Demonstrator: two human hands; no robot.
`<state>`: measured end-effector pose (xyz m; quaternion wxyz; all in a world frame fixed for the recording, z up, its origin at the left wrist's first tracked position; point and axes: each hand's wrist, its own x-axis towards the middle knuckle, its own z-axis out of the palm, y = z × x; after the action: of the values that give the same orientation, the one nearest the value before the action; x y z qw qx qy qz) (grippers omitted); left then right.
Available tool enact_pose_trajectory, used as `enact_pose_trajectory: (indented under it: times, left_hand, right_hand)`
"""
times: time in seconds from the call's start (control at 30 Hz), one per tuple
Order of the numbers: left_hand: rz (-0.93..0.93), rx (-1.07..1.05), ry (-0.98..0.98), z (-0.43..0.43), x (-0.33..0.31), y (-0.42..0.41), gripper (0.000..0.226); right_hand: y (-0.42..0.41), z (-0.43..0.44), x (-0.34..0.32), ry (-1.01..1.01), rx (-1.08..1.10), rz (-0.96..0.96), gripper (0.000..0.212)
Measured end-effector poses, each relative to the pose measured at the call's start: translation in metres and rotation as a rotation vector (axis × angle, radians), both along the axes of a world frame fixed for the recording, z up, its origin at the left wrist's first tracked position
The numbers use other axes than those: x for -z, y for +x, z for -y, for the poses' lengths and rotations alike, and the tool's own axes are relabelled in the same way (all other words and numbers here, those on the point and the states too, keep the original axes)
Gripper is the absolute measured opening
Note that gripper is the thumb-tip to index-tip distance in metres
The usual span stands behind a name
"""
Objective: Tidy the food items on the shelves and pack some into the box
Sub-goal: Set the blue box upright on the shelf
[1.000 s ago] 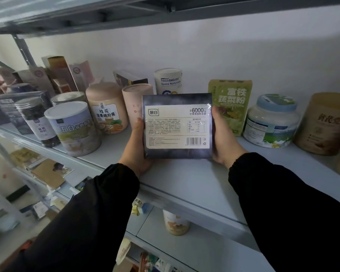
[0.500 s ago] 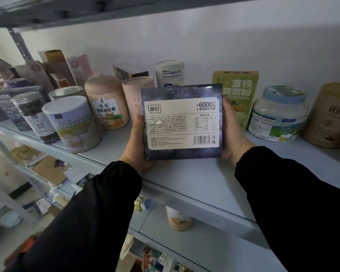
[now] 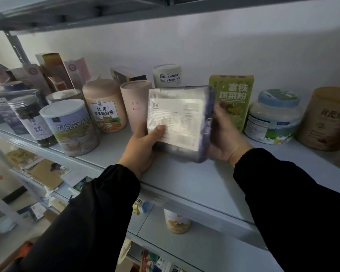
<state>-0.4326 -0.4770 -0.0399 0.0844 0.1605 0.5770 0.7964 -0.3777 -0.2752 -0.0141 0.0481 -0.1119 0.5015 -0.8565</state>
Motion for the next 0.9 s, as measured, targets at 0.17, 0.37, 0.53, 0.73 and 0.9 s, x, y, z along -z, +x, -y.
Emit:
enact_pose_trajectory:
  times: [0.17,0.37,0.53,0.73,0.9]
  left_hand:
    - [-0.011,0.066,-0.062,0.001,-0.003,0.003,0.026]
    - [0.164,0.003,-0.193,0.014,0.001,0.014,0.038]
    - [0.176,0.129,0.142,-0.002,-0.014,0.005,0.059]
    - [-0.072,0.067,-0.087,-0.003,0.007,-0.002,0.049]
    - [-0.283,0.013,-0.498,-0.005,0.005,0.003,0.04]
  right_hand:
    - [-0.007,0.006,0.018,0.291,0.103,-0.127,0.077]
    - [-0.004,0.005,0.019,0.683,0.313,-0.199,0.063]
    - [-0.007,-0.005,0.015,0.619,0.443,-0.108,0.067]
    - [0.014,-0.013,0.009,0.834,0.661,-0.103,0.065]
    - [0.049,-0.026,0.008,0.95,0.743,-0.205,0.087]
